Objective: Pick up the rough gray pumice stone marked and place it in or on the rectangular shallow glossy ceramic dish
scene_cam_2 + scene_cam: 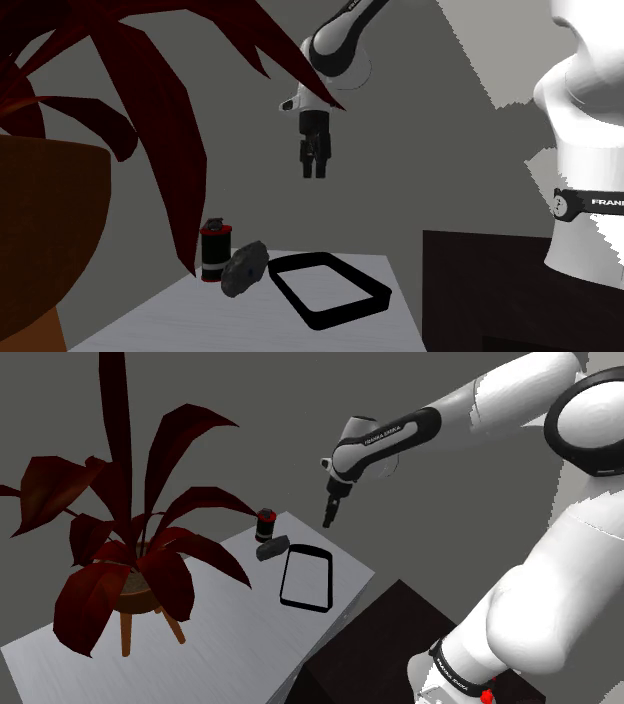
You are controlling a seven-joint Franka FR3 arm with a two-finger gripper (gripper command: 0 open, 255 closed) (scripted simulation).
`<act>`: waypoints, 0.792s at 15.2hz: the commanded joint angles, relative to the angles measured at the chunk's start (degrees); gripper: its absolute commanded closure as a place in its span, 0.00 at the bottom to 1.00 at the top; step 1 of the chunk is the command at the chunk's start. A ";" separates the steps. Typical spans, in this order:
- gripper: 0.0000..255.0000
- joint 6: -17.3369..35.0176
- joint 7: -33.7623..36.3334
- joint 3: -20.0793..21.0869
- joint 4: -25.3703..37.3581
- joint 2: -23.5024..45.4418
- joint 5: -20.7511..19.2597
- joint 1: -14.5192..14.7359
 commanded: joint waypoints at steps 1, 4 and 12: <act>0.00 0.90 -3.78 0.59 4.31 5.65 2.56 -0.35; 0.00 1.93 -8.69 2.05 9.59 12.65 5.46 -1.54; 0.00 1.48 -18.11 6.78 26.77 31.00 9.09 -4.81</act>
